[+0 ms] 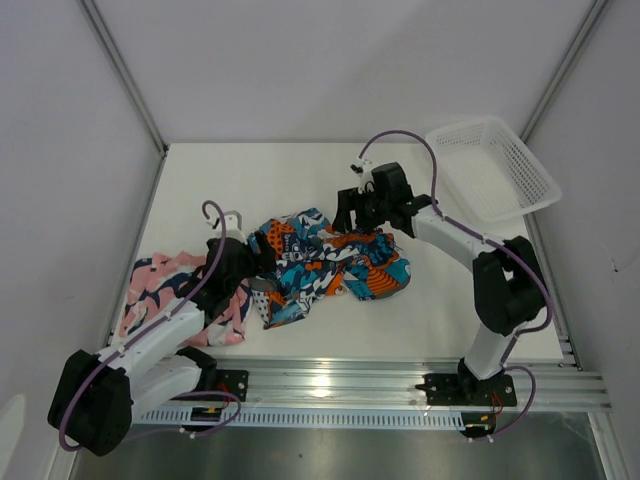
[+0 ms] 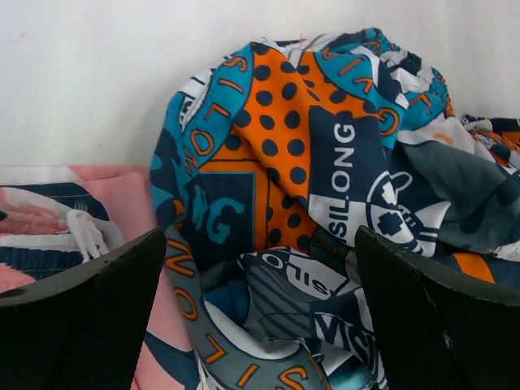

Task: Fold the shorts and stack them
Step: Flatten the shorts out

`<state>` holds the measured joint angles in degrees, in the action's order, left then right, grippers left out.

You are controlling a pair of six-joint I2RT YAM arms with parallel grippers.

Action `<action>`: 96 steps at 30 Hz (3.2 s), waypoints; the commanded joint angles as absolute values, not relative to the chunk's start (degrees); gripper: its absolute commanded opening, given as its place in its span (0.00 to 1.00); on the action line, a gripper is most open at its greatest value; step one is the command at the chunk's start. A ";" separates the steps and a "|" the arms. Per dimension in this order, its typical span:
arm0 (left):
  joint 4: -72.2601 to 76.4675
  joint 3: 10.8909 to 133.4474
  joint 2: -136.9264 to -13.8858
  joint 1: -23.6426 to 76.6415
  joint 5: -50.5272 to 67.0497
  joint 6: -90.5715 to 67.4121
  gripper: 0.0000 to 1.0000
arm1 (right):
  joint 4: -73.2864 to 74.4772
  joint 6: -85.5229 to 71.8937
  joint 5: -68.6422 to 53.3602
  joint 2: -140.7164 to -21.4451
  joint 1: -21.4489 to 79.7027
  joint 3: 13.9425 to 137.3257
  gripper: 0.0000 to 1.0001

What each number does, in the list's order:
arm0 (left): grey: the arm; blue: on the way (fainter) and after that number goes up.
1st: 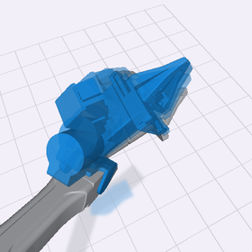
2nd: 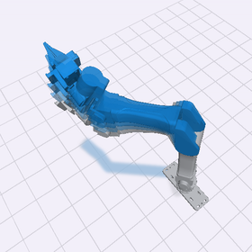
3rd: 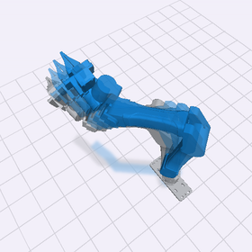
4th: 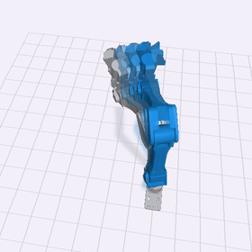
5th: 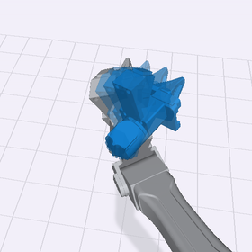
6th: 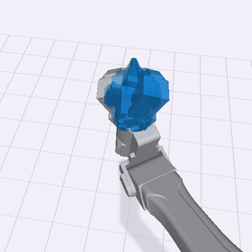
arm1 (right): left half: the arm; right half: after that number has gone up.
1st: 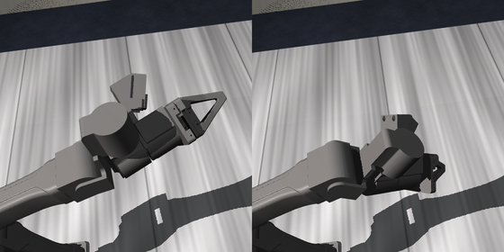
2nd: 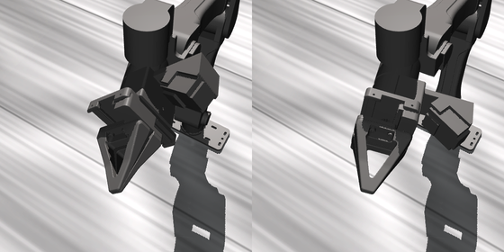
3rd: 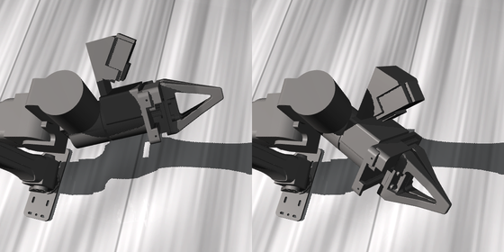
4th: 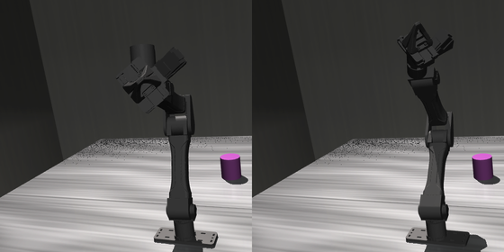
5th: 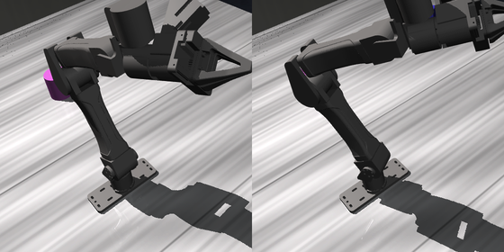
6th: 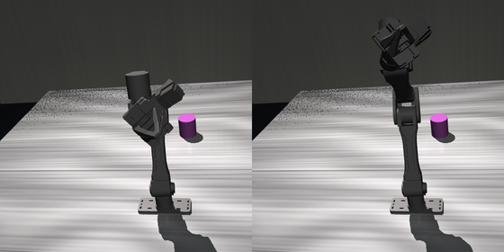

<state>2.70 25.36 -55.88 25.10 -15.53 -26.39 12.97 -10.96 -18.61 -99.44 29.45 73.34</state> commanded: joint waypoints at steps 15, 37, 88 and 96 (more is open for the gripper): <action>4.93 23.73 -49.76 25.22 -6.24 -27.86 0.95 | 13.62 -4.32 -28.65 -126.38 32.17 101.07 0.83; 3.09 21.43 -47.02 31.55 0.88 -26.90 0.00 | 6.16 -9.49 -15.04 -119.63 25.77 98.80 0.00; -15.48 59.52 -70.33 14.75 -7.03 -35.59 0.96 | 4.78 -36.10 -13.53 -93.70 15.38 54.60 0.64; -11.24 41.67 -56.52 24.43 -7.73 -38.50 0.96 | -10.96 -58.15 -11.60 -89.03 18.02 42.37 0.71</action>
<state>-12.69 44.45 -58.08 23.29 -5.89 -36.69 -0.38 -46.11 -12.47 -90.28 16.73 43.53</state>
